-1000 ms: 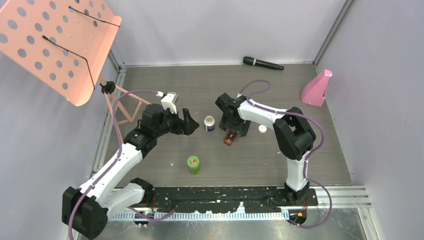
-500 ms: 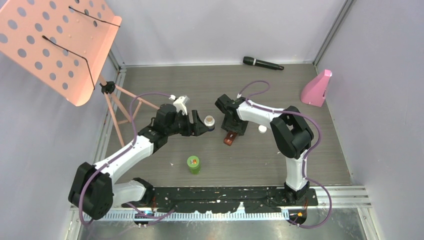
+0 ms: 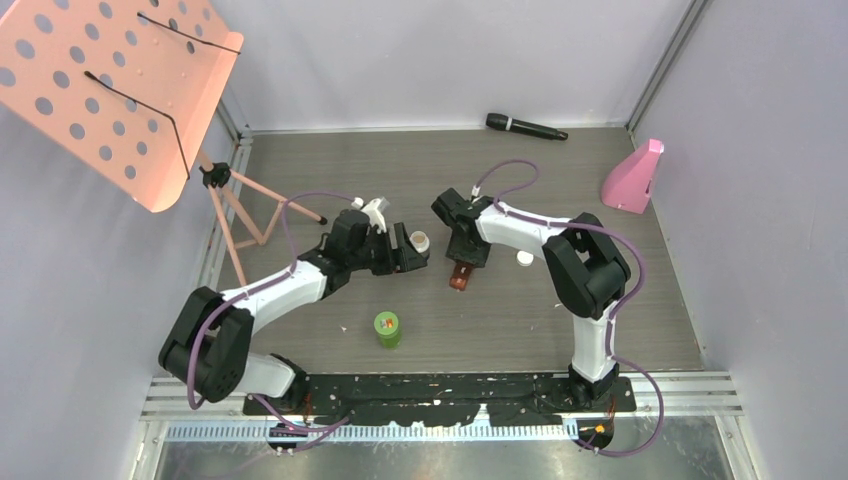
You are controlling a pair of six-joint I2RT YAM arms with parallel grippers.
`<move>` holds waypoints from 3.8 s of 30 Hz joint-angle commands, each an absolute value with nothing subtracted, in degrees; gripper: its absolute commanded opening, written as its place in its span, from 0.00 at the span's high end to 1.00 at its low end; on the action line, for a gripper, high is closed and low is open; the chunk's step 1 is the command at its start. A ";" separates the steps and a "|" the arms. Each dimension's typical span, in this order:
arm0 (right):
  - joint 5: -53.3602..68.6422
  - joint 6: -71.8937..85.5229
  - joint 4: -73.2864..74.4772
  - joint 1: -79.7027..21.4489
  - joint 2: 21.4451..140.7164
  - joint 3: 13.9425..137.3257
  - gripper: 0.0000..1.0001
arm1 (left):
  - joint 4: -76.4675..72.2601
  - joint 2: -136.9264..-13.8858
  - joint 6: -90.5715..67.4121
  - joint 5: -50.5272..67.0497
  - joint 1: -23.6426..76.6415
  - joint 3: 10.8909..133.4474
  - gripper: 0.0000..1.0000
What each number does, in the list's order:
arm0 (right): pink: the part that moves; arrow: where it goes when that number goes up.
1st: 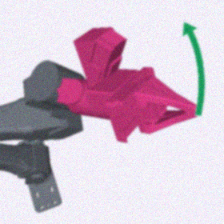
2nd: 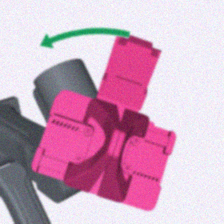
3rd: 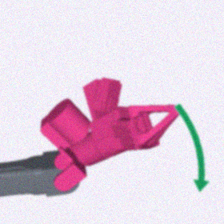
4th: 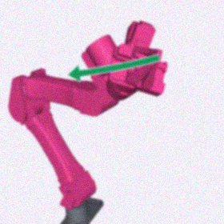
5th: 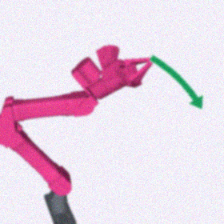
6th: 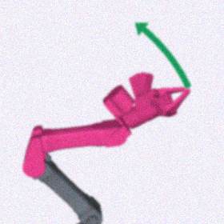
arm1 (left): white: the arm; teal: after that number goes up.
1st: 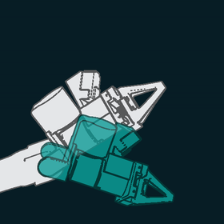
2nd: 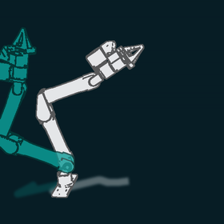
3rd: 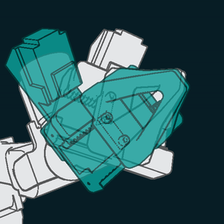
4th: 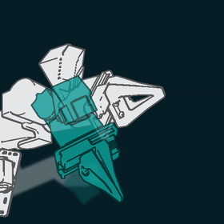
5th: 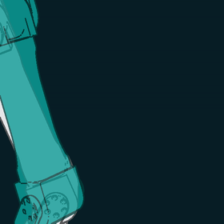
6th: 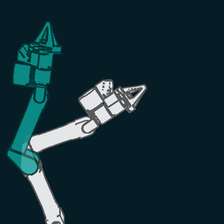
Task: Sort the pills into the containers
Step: Pick up the pill container at the center of the board, then open the pill container.
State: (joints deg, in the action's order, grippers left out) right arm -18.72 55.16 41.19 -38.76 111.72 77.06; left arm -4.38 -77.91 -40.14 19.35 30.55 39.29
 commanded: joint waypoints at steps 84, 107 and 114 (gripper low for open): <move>20.07 48.50 18.87 -28.11 79.70 64.72 0.78 | -33.23 -83.95 -63.48 30.80 36.70 44.43 1.00; 32.02 45.72 -5.45 -20.80 74.43 51.26 0.43 | -38.63 -76.23 -69.91 30.42 32.73 43.78 1.00; 28.95 45.11 -5.17 -19.44 72.95 50.11 0.29 | -26.55 -73.00 -62.55 33.00 31.75 49.76 1.00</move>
